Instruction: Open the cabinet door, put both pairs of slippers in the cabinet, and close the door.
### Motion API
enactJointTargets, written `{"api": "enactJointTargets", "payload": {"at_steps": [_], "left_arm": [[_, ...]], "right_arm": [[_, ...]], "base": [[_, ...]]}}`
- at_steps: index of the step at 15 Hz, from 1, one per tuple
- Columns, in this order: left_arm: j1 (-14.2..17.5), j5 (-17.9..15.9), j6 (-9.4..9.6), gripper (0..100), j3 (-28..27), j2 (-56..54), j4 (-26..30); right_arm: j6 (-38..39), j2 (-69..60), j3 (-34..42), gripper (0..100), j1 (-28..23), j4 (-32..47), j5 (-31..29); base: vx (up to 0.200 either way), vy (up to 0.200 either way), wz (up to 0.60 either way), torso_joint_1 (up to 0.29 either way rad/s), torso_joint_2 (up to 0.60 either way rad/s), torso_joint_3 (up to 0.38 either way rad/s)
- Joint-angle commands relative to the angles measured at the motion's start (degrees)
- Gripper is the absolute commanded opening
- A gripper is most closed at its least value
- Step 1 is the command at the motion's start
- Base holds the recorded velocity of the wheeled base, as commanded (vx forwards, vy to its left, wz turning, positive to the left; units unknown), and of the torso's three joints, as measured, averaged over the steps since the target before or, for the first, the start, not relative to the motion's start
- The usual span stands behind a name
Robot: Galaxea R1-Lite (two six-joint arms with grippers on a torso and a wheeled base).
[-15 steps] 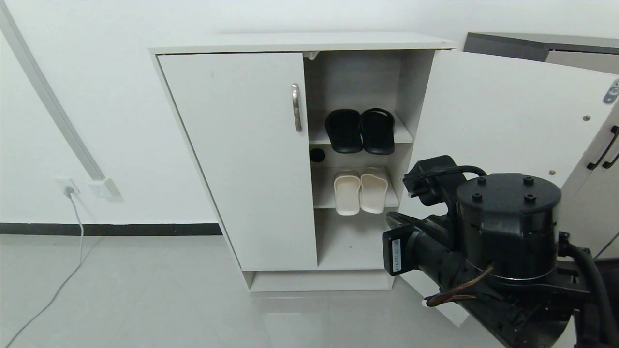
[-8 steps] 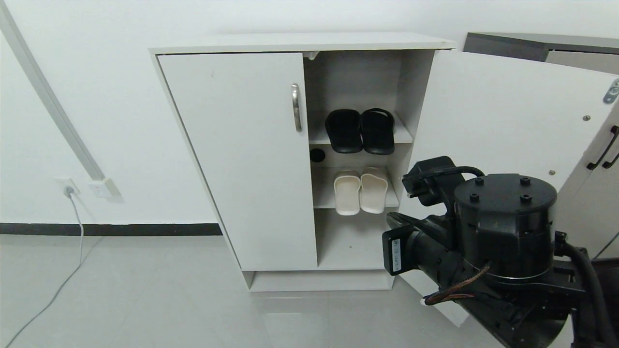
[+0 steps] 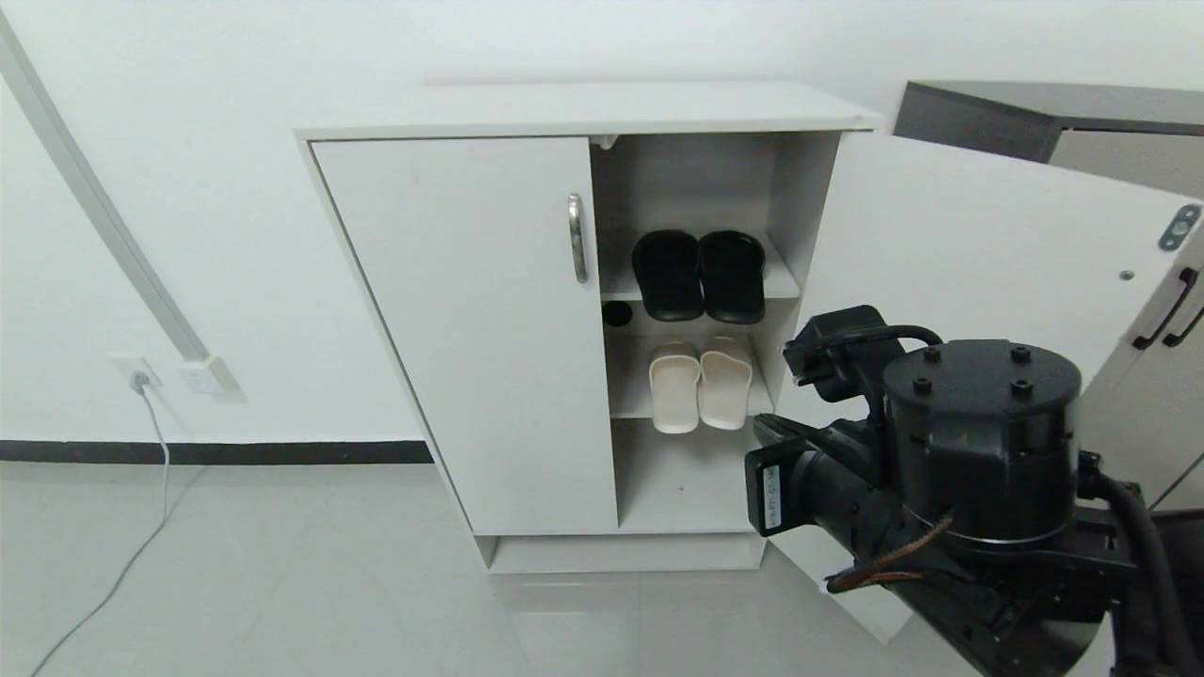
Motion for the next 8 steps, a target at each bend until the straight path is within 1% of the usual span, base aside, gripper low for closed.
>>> {"api": "enactJointTargets", "payload": {"at_steps": [1,3,8], "left_arm": [[0.0,0.0,-0.01,0,-0.1,0.1,0.1],[0.0,0.0,-0.01,0,-0.1,0.1,0.1],[0.0,0.0,-0.1,0,0.0,0.1,0.1]], "right_arm": [[0.0,0.1,0.0,0,-0.2,0.1,0.0],[0.0,0.1,0.0,0,-0.2,0.1,0.0],[0.0,0.2,0.0,0,-0.3,0.1,-0.1]], "base": [[0.0,0.0,0.0,0.027,-0.54,-0.359],[0.0,0.0,0.0,0.078,-0.49,-0.356],[0.0,0.0,0.0,0.13,-0.46,-0.333]]}}
